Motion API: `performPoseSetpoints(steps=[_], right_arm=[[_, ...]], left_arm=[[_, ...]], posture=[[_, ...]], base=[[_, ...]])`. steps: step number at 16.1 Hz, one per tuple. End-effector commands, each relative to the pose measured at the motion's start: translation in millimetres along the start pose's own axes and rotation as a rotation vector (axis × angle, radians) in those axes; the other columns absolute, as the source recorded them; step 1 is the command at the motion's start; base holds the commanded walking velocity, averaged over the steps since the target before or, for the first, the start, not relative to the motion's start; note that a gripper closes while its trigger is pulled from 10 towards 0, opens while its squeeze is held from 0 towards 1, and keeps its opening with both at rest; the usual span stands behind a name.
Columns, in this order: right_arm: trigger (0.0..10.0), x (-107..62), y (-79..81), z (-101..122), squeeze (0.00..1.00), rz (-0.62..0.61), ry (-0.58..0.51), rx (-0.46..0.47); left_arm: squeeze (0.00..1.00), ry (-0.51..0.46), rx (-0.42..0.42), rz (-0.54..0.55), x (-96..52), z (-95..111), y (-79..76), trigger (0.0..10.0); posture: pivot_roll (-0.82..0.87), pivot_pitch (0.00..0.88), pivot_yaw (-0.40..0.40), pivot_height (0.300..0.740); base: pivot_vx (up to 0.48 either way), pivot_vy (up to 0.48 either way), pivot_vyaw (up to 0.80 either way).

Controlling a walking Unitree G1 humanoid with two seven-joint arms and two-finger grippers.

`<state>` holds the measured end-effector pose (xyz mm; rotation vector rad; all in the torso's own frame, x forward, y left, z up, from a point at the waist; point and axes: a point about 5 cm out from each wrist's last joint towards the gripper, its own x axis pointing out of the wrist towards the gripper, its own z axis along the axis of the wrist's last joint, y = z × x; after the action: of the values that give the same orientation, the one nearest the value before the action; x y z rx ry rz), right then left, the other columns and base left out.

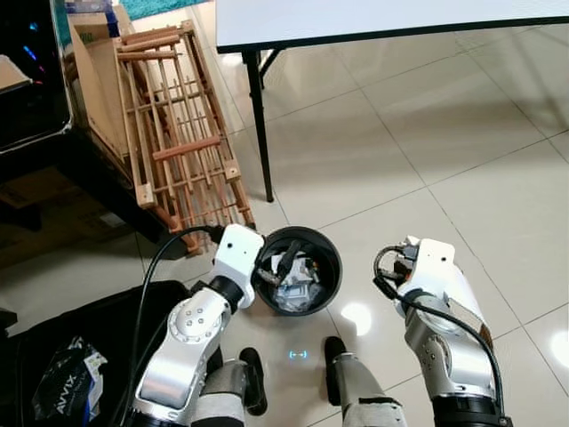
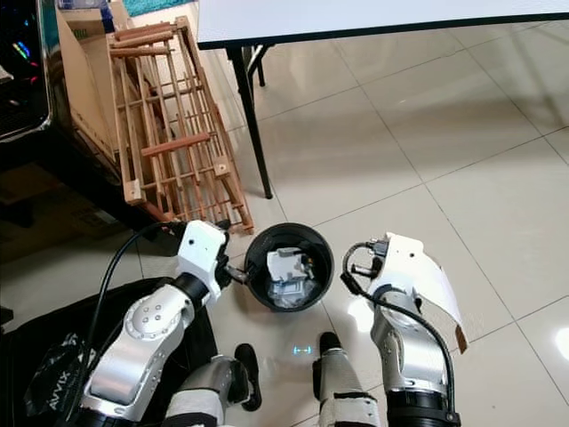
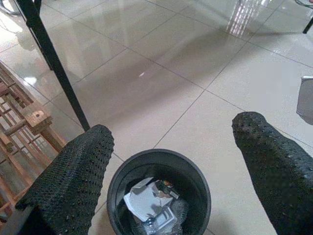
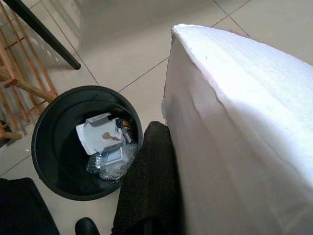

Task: Picking trash to rubbish bin

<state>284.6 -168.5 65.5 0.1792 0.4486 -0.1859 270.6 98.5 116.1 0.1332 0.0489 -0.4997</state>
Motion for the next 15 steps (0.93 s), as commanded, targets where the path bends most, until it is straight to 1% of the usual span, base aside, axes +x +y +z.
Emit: performPoseSetpoints(steps=[1,4,7,15], right_arm=[[10.0,-0.6,-2.2,-8.2,0.0,-0.01,0.034,0.01],[10.0,-0.6,-1.8,-9.1,0.0,-0.008,0.035,0.009],[10.0,-0.5,-2.2,-8.7,0.0,-0.008,0.036,0.006],[10.0,-0.6,-3.5,-7.6,0.0,-0.007,0.035,-0.002]], left_arm=[[0.0,0.027,-0.008,-0.012,-2.4,-6.6,-2.0,10.0],[0.0,0.022,-0.01,-0.005,-2.3,-6.0,-2.2,10.0],[0.0,0.033,-0.039,0.014,-1.7,-7.3,-2.0,10.0],[0.0,0.039,-0.037,0.028,-1.8,-8.9,-0.4,10.0]], posture=[[-0.02,0.349,0.064,0.74],[-0.02,0.347,0.063,0.74],[-0.02,0.347,0.063,0.74],[-0.02,0.347,0.056,0.74]], base=[[0.0,0.0,0.0],[0.0,0.0,0.0],[0.0,0.0,0.0],[0.0,-0.472,0.0]])
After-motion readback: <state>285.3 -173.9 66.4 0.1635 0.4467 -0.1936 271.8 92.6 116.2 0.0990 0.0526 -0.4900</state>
